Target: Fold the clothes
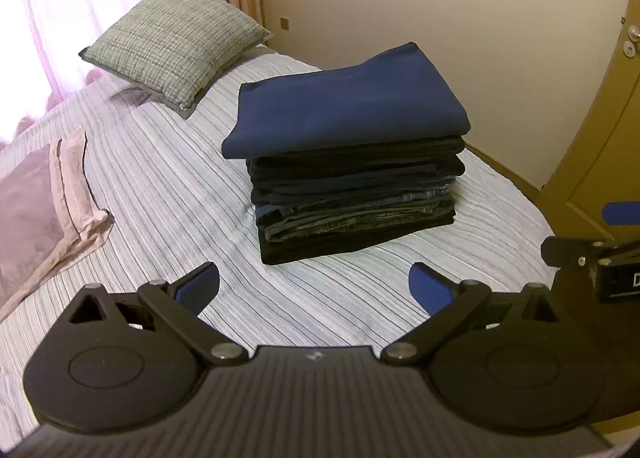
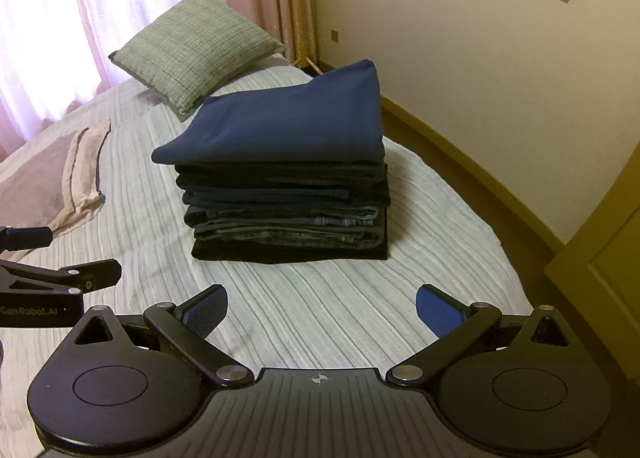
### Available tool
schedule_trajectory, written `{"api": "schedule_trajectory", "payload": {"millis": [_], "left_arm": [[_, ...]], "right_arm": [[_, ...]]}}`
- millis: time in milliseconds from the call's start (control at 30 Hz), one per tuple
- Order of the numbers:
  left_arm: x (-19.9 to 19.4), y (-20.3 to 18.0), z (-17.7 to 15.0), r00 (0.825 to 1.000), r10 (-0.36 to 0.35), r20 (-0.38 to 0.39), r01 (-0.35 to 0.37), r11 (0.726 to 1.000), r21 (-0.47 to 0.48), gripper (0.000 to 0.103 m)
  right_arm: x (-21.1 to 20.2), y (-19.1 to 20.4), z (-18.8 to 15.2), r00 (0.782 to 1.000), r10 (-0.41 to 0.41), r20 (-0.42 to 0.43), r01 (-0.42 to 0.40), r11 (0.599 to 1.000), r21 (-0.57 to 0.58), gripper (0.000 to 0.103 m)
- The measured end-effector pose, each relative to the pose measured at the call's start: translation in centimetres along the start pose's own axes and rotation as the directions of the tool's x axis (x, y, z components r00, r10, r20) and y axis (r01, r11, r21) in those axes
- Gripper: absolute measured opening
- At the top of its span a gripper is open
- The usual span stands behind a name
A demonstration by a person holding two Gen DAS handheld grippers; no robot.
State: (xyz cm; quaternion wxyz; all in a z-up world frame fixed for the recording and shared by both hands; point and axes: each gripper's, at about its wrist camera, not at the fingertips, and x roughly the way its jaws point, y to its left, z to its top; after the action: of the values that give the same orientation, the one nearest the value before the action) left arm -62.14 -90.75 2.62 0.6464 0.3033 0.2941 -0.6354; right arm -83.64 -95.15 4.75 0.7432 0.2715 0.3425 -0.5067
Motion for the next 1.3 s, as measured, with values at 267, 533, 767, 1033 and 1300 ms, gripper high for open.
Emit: {"api": "schedule_trajectory", "payload": {"millis": [267,533,767,1033,1300], "left_arm": [[0.4,-0.3,-0.2,1.0,0.018,-0.005,-0.018,0.999,0.032,0.102],[0.6,0.1,-0.2,0.999,0.028,-0.017,-0.028,1.0,0.009,0.102],[0.6,0.3,-0.3,0.999,0.028,-0.019,-0.028,1.0,-0.005,0.102],[0.6,0.5,-0.2,0.999,0.032,-0.017,-0.032,0.999,-0.016,0.102],[0.7,0.6,-0.2,0.999,0.025,-0.02,-0.026,0.999,-0.021,0.102]], "right_arm": [[-0.3,0.4,-0.1,1.0,0.005,-0.001,-0.005,1.0,0.006,0.103],[-0.2,1.0,0.0,1.0,0.013,-0.001,-0.013,1.0,-0.011,0.103],[0.0,1.3,0.1,1.0,0.019,0.0,-0.019,1.0,-0.02,0.103],[0.1,1.5,0.3,1.0,0.026,0.002,-0.026,0.999,-0.023,0.103],[0.2,1.6,0.6,1.0,0.028,0.004,-0.028,0.999,-0.027,0.103]]}}
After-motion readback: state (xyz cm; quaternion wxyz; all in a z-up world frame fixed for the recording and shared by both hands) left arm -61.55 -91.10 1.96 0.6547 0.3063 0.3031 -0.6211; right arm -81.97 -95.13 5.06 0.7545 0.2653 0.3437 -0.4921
